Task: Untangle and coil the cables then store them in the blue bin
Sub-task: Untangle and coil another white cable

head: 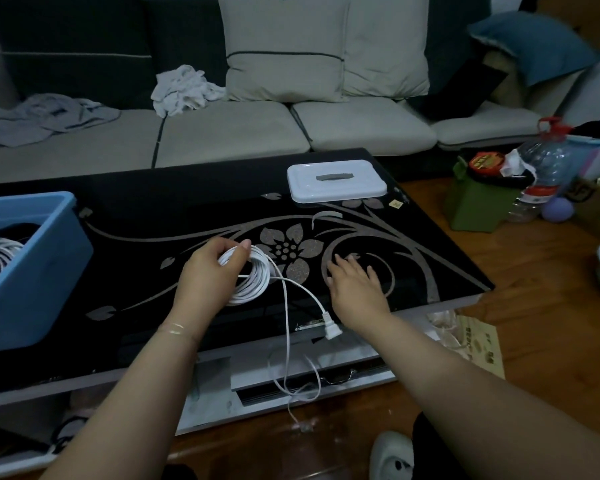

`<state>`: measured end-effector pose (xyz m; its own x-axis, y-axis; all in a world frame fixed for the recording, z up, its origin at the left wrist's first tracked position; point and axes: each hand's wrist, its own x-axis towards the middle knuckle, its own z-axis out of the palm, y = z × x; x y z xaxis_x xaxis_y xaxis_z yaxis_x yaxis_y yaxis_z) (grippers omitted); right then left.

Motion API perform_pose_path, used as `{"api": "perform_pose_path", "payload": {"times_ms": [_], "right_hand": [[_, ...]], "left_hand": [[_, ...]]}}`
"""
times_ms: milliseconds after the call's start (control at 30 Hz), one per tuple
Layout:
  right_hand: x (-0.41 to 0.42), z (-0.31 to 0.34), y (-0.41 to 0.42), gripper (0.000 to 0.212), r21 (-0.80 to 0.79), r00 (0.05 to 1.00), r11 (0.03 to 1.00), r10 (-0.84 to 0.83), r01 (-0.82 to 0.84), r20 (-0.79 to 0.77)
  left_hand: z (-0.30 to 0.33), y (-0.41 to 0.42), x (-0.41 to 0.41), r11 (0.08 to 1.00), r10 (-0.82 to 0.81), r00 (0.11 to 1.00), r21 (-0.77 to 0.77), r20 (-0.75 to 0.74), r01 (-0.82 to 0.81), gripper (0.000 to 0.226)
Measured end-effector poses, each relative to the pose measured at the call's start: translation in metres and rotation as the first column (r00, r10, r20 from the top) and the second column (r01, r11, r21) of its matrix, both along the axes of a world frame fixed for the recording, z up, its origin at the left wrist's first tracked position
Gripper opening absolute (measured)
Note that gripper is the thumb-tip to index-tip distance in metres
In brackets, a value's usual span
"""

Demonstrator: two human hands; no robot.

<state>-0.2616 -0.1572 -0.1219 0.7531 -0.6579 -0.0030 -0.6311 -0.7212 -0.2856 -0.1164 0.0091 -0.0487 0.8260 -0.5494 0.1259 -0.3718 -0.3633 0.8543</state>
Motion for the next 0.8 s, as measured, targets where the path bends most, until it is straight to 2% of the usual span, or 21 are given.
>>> {"api": "perform_pose_path", "payload": {"times_ms": [100, 134, 200, 301, 434, 501, 568, 668, 801], "right_hand": [[-0.004, 0.0, -0.008, 0.05, -0.03, 0.991, 0.999, 0.034, -0.03, 0.132], [-0.006, 0.003, -0.009, 0.05, 0.019, 0.977, 1.0, 0.002, -0.006, 0.212], [-0.007, 0.013, -0.007, 0.045, 0.25, 0.903, 0.967, -0.147, 0.046, 0.404], [-0.001, 0.037, -0.002, 0.039, 0.558, 0.737, 0.829, -0.35, -0.044, 0.579], [0.002, 0.071, 0.01, 0.023, 0.729, 0.596, 0.616, -0.475, -0.299, 0.647], [0.001, 0.084, 0.017, 0.014, 0.763, 0.588, 0.518, -0.499, -0.388, 0.637], [0.001, 0.093, 0.024, 0.006, 0.782, 0.607, 0.463, -0.499, -0.417, 0.619], [0.003, 0.098, 0.029, 0.004, 0.771, 0.612, 0.489, -0.481, -0.408, 0.628], [0.005, 0.102, 0.035, 0.021, 0.789, 0.66, 0.471, -0.452, -0.396, 0.601]], "left_hand": [[0.0, -0.001, -0.004, 1.0, -0.01, 1.0, -0.012, -0.002, 0.01, 0.025], [0.001, -0.001, -0.004, 1.0, -0.014, 1.0, -0.017, -0.005, 0.014, 0.025], [0.001, -0.002, -0.006, 0.999, -0.022, 1.0, -0.027, -0.009, 0.022, 0.026], [-0.001, -0.004, -0.006, 0.999, -0.03, 1.0, -0.045, -0.008, 0.029, 0.025], [-0.005, -0.007, -0.005, 0.998, -0.032, 0.999, -0.059, -0.039, 0.03, 0.026], [-0.006, -0.009, -0.006, 0.997, -0.037, 0.998, -0.063, -0.046, 0.034, 0.026], [-0.006, -0.01, -0.007, 0.997, -0.042, 0.998, -0.061, -0.038, 0.04, 0.025], [-0.006, -0.011, -0.01, 0.997, -0.051, 0.998, -0.054, -0.03, 0.05, 0.024], [-0.007, -0.011, -0.013, 0.997, -0.071, 0.997, -0.024, -0.025, 0.07, 0.026]]}}
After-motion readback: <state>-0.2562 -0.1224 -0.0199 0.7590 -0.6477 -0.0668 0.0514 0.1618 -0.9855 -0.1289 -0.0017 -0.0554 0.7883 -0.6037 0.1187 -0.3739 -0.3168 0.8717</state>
